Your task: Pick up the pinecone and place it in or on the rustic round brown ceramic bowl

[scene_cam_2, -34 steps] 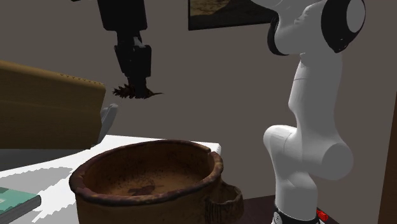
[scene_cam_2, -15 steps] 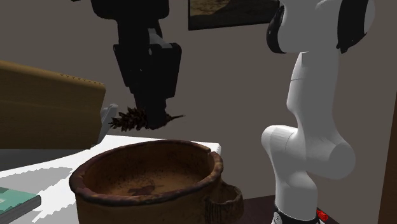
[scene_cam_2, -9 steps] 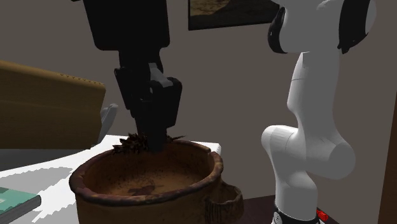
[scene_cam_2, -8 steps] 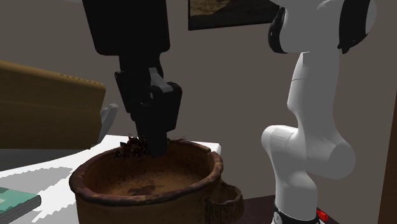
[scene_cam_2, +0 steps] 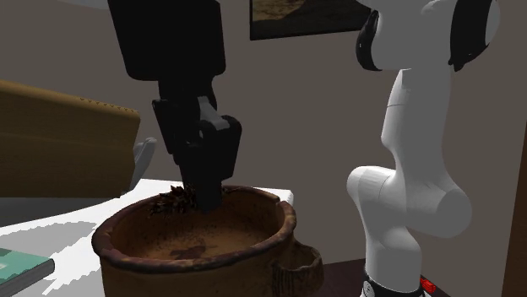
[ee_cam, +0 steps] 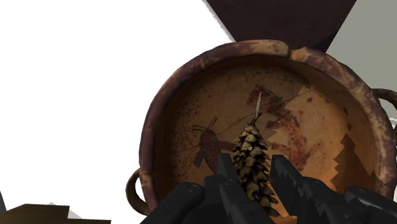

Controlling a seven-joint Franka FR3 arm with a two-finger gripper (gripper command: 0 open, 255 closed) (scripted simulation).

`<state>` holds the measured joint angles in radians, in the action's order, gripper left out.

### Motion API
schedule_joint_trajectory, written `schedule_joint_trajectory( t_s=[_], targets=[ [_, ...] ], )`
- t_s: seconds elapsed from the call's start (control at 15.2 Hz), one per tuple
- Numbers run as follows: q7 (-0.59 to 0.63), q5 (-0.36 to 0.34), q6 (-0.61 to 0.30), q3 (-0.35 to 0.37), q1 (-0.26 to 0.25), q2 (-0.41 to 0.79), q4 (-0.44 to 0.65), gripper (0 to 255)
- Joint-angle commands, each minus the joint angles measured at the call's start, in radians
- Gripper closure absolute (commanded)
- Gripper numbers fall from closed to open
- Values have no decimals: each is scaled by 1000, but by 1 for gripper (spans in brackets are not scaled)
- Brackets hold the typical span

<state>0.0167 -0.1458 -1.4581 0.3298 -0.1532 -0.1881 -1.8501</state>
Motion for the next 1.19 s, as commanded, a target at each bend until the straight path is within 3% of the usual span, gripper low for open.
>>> schedule_joint_trajectory(
  t_s=[0.0,0.33,0.59,1.12],
  targets=[
    [0,0,0,0,0,0,0,0],
    [0,0,0,0,0,0,0,0],
    [13,-15,134,22,-8,65,191,0],
    [13,-15,134,21,-8,65,191,0]
  ],
)
